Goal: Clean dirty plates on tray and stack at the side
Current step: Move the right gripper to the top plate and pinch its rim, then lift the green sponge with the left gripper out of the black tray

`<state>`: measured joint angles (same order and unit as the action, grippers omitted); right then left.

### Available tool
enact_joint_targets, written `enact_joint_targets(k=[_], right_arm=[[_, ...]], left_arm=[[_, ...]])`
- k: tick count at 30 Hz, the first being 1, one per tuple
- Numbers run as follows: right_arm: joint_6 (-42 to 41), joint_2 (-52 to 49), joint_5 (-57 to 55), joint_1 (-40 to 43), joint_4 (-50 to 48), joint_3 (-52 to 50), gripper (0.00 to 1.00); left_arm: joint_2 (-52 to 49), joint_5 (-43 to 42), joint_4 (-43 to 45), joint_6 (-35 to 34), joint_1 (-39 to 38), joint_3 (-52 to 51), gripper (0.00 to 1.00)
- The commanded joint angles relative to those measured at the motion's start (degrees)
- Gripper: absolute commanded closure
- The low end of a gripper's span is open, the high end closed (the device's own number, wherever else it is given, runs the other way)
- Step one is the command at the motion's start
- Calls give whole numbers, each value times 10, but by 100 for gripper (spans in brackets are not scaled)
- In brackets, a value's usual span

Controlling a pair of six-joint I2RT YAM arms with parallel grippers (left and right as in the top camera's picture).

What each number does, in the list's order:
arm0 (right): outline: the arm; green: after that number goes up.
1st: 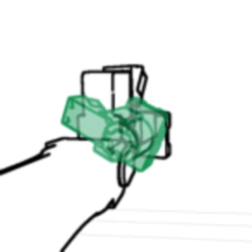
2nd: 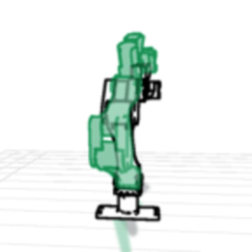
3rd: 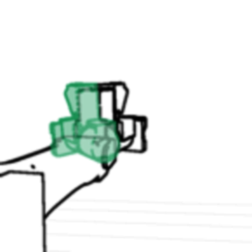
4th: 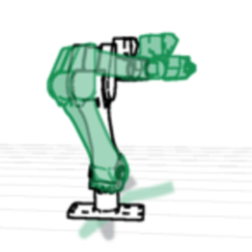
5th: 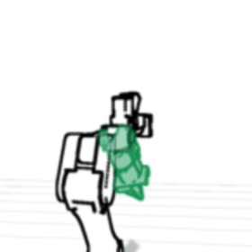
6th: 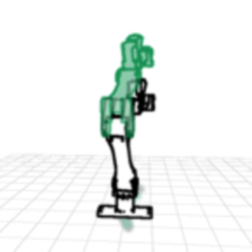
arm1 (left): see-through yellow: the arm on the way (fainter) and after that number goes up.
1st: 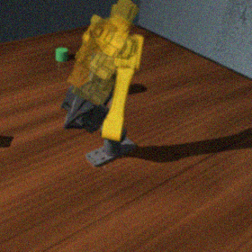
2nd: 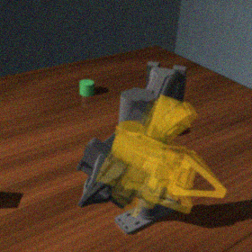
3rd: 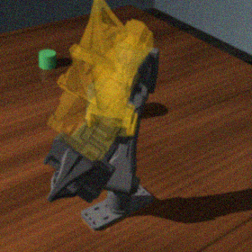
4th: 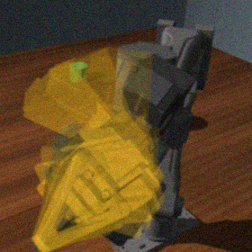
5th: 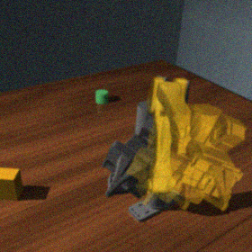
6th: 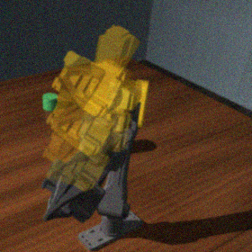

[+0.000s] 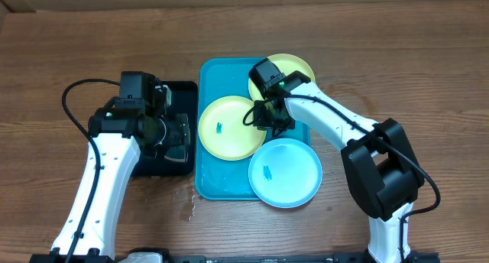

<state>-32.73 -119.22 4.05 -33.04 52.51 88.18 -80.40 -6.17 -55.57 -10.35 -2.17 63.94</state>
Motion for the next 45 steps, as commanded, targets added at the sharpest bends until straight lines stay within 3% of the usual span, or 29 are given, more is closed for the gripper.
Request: enact_joint_targets(k=[1, 8, 14, 19, 25, 31, 34, 36, 40, 45], right_arm=[[-16, -4, -16, 0, -9, -21, 75], [-16, -4, -14, 0, -34, -41, 87], [-14, 0, -15, 1, -8, -12, 80], [-14, 3, -14, 2, -2, -3, 80], [-14, 3, -14, 2, -8, -3, 83], [-14, 3, -14, 1, -7, -3, 96], [-14, 3, -14, 1, -5, -3, 96], [-14, 3, -14, 1, -5, -3, 96], [-14, 3, -14, -1, -5, -3, 96], [-14, 3, -14, -5, -6, -4, 96]], left_arm=[[-2, 4, 1, -6, -1, 1, 22], [-2, 4, 0, -6, -1, 0, 23], [-2, 4, 0, -6, -1, 1, 23], [-2, 4, -1, -6, -1, 1, 23], [-2, 4, -3, -6, -1, 0, 23], [-2, 4, -3, -6, -1, 0, 22], [-2, 4, -7, -6, -1, 0, 22], [-4, 5, -12, -6, -1, 0, 24], [-22, 24, -33, -6, -1, -3, 38], [-63, 26, -23, -6, -1, -13, 37]])
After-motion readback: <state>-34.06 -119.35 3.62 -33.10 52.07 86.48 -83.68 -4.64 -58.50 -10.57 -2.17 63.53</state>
